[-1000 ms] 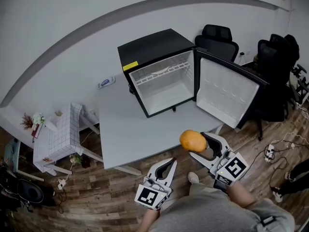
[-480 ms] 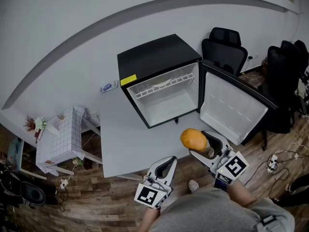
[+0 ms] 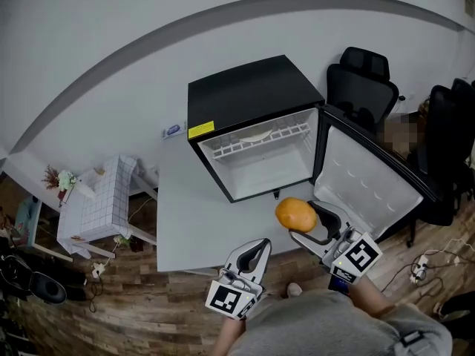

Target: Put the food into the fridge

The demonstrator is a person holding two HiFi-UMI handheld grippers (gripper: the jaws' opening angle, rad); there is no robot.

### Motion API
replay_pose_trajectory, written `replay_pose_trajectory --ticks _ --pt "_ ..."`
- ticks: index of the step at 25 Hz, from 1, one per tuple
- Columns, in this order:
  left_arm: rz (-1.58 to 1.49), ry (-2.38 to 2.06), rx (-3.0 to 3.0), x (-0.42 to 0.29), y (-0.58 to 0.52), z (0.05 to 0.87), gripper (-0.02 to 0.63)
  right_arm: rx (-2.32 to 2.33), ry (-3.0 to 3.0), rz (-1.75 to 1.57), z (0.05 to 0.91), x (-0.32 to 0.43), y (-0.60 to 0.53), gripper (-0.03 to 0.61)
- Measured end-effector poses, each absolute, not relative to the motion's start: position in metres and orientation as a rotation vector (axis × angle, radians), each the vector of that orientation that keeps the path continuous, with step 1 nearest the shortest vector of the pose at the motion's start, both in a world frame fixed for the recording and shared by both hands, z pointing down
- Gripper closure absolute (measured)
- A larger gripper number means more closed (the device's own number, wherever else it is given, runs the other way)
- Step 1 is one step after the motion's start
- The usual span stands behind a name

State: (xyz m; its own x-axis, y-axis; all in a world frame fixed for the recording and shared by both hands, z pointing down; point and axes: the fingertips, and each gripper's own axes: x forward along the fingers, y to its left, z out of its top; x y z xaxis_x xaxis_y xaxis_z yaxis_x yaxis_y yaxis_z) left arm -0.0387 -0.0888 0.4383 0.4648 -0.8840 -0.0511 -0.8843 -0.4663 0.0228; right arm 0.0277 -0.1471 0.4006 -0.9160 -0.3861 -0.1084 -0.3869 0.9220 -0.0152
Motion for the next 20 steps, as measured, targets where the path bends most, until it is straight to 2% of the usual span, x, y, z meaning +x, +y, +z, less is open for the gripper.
replay_pose_trajectory --ticks 20 --pt "0.076 1.593 -2.713 -0.084 -0.120 0.437 0.603 -0.667 2.990 -0.022 0.406 -0.017 -0.188 0.267"
